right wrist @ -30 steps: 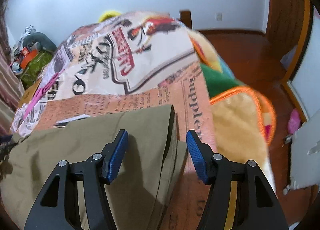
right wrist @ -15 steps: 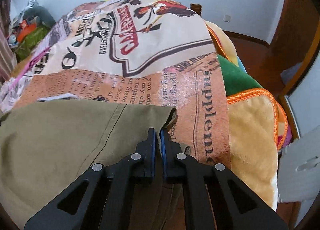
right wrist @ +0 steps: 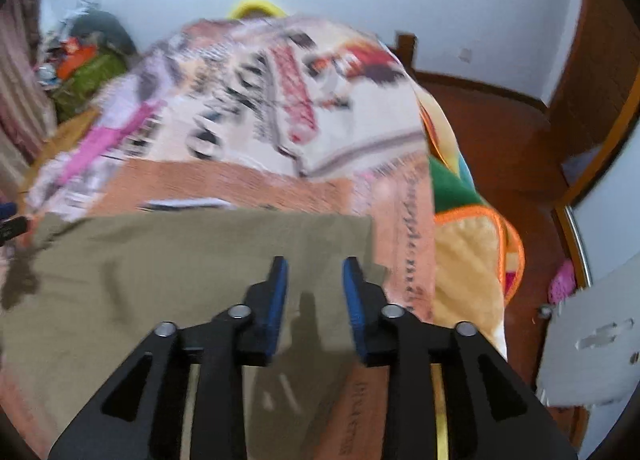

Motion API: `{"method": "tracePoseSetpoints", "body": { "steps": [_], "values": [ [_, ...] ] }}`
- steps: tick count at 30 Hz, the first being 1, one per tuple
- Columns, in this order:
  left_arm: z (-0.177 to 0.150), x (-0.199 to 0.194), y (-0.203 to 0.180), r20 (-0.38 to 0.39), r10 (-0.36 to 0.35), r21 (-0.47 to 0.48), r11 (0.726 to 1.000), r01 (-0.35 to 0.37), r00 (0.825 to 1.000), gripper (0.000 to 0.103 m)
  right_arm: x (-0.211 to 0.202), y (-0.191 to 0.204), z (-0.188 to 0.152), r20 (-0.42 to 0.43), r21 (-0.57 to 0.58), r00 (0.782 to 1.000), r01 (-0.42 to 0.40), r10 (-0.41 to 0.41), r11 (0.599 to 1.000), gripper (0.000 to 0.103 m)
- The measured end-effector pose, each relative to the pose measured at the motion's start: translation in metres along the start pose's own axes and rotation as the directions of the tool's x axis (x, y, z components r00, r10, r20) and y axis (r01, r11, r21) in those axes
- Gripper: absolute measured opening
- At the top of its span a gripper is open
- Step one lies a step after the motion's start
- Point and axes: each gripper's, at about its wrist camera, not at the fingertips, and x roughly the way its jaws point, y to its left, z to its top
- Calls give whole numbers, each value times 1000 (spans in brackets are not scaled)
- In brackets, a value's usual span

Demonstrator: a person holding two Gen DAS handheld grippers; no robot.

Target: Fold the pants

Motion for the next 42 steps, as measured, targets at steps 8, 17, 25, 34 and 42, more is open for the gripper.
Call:
{"method": "tracePoseSetpoints", "body": {
  "steps": [8, 17, 25, 34, 42],
  "values": [
    [-9, -9, -28, 49, 74, 132, 988, -80, 996, 93, -14, 78, 12, 39, -76, 979, -197, 200, 978, 44],
    [-24, 28, -43, -85, -8, 176, 984, 23, 996, 93, 59, 137, -8, -182, -79, 945, -290, 272, 954, 44],
    [-39, 55, -28, -134, -7, 102, 995, 21, 991, 95, 48, 131, -47, -248, -115, 926, -319, 283, 941, 45],
    [-51, 37, -31, -111, 31, 140, 990, -15, 993, 96, 4, 119, -85, -202, -150, 957, -240, 208, 959, 44],
    [-77, -1, -24, -96, 11, 146, 989, 3, 995, 96, -20, 91, -114, -188, -21, 959, -221, 213, 975, 44]
  ]
}}
